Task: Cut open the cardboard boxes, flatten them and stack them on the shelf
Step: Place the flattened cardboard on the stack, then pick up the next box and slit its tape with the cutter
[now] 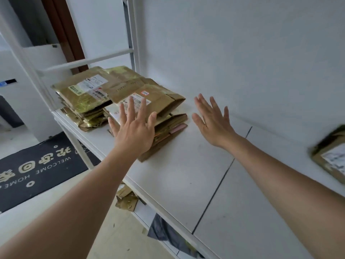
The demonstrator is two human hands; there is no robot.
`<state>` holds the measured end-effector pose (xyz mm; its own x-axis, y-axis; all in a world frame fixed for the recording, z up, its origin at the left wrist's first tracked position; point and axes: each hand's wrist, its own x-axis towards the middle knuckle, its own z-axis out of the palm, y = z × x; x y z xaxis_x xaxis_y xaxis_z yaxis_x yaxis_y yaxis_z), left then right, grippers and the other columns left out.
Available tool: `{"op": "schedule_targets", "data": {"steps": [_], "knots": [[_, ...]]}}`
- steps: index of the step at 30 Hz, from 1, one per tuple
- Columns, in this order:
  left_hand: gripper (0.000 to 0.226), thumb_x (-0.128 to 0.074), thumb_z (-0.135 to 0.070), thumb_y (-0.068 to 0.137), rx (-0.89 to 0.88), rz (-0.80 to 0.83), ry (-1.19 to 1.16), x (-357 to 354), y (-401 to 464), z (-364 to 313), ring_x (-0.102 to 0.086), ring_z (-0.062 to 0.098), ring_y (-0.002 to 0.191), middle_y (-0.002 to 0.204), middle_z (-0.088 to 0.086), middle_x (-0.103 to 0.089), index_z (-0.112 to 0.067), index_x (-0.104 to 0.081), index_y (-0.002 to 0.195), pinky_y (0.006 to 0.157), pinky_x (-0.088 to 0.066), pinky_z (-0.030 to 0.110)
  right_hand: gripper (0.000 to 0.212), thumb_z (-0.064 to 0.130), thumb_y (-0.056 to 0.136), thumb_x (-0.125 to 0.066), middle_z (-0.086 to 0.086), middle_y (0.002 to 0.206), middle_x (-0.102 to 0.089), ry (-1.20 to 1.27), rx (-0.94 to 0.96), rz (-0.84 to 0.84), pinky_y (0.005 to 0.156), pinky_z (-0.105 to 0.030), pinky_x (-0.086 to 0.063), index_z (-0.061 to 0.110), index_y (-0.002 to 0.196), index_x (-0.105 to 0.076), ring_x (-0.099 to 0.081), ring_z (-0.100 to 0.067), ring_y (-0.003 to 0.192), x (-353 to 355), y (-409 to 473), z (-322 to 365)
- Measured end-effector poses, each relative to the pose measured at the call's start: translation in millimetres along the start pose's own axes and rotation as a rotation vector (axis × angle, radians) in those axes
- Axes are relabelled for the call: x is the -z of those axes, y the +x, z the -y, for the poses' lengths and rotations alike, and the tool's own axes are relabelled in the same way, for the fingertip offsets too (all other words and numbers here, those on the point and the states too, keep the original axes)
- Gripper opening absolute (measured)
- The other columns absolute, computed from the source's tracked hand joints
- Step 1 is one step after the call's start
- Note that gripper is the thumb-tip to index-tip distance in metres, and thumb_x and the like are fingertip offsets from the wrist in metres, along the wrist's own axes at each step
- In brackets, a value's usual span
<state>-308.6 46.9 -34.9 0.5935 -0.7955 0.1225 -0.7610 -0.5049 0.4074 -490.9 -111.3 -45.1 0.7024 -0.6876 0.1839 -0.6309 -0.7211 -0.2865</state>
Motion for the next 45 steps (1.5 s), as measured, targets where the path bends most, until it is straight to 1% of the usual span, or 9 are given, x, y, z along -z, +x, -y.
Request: {"op": "schedule_targets", "data": {"steps": [8, 12, 17, 23, 26, 29, 32, 38, 45], "knots": [[0.060, -0.010, -0.057, 0.100, -0.294, 0.091, 0.019, -28.6, -75.8, -85.4, 0.021, 0.019, 0.150, 0.162, -0.008, 0.023, -0.039, 0.005, 0.155, 0.117, 0.011, 0.054, 0.079, 0.068, 0.087, 0.000, 0.016, 0.163, 0.011, -0.134, -0.250, 0.021, 0.118, -0.053, 0.010, 0.030, 0.157, -0.001, 0.016, -0.011, 0.150, 66.7, -132.1, -72.5], [0.060, -0.010, -0.054, 0.101, -0.402, 0.260, -0.015, -60.8, -120.2, -140.9, 0.025, 0.020, 0.148, 0.161, -0.007, 0.028, -0.038, 0.012, 0.154, 0.118, 0.011, 0.053, 0.065, 0.052, 0.102, -0.022, 0.007, 0.165, 0.007, -0.250, -0.527, 0.041, 0.119, -0.056, 0.001, 0.021, 0.157, -0.006, 0.008, -0.021, 0.152, 96.9, -195.0, -149.2], [0.060, -0.013, -0.053, 0.103, -0.474, 0.323, -0.017, -98.5, -158.1, -193.1, 0.023, 0.019, 0.149, 0.160, -0.009, 0.029, -0.038, 0.011, 0.155, 0.118, 0.009, 0.054, 0.069, 0.047, 0.100, -0.040, -0.011, 0.164, -0.004, -0.404, -0.705, -0.056, 0.119, -0.057, -0.009, 0.013, 0.155, -0.018, 0.000, -0.032, 0.150, 116.3, -245.5, -205.0], [0.059, -0.013, -0.052, 0.103, -0.473, 0.402, -0.012, -124.1, -191.5, -252.7, 0.024, 0.019, 0.149, 0.159, -0.009, 0.031, -0.037, 0.012, 0.155, 0.118, 0.010, 0.054, 0.080, 0.051, 0.093, -0.051, -0.007, 0.165, 0.007, -0.612, -0.656, -0.238, 0.116, -0.061, 0.001, 0.020, 0.156, -0.012, 0.010, -0.036, 0.150, 167.1, -290.4, -227.1], [0.059, -0.014, -0.052, 0.104, -0.471, 0.391, -0.022, -125.8, -200.8, -278.2, 0.023, 0.019, 0.149, 0.159, -0.009, 0.031, -0.036, 0.011, 0.155, 0.118, 0.010, 0.054, 0.095, 0.048, 0.087, -0.065, -0.005, 0.165, 0.010, -0.635, -0.695, -0.191, 0.116, -0.066, -0.003, 0.026, 0.157, -0.005, 0.010, -0.037, 0.149, 201.1, -301.7, -246.9], [0.059, -0.015, -0.051, 0.104, -0.461, 0.386, -0.030, -124.6, -208.9, -295.3, 0.023, 0.019, 0.149, 0.159, -0.009, 0.031, -0.035, 0.010, 0.156, 0.118, 0.010, 0.054, 0.103, 0.048, 0.079, -0.075, -0.012, 0.161, -0.007, -0.686, -0.728, -0.121, 0.114, -0.069, -0.009, 0.029, 0.155, -0.007, -0.004, -0.040, 0.147, 213.3, -299.0, -258.5], [0.060, -0.016, -0.051, 0.104, -0.441, 0.384, -0.037, -122.6, -216.7, -301.6, 0.023, 0.018, 0.149, 0.160, -0.009, 0.030, -0.035, 0.010, 0.156, 0.118, 0.009, 0.054, 0.096, 0.037, 0.071, -0.084, -0.019, 0.144, -0.028, -0.766, -0.696, -0.132, 0.107, -0.074, -0.021, 0.025, 0.144, -0.023, -0.022, -0.042, 0.136, 209.3, -290.6, -261.6], [0.061, -0.016, -0.050, 0.104, -0.397, 0.372, -0.004, -108.7, -226.9, -291.0, 0.023, 0.018, 0.149, 0.160, -0.009, 0.030, -0.033, 0.011, 0.156, 0.119, 0.008, 0.053, 0.081, 0.034, 0.068, -0.086, -0.018, 0.129, -0.039, -0.863, -0.615, -0.164, 0.101, -0.073, -0.031, 0.016, 0.128, -0.034, -0.036, -0.040, 0.122, 208.2, -291.7, -260.2], [0.066, -0.018, -0.055, 0.102, -0.360, 0.313, -0.016, -86.3, -235.1, -277.6, 0.024, 0.018, 0.149, 0.160, -0.008, 0.030, -0.034, 0.018, 0.154, 0.120, 0.006, 0.053, 0.084, 0.026, 0.067, -0.083, -0.021, 0.138, -0.041, -0.774, -0.254, -0.360, 0.108, -0.076, -0.016, 0.013, 0.138, -0.040, -0.038, -0.040, 0.130, 214.5, -300.9, -198.0]]}}
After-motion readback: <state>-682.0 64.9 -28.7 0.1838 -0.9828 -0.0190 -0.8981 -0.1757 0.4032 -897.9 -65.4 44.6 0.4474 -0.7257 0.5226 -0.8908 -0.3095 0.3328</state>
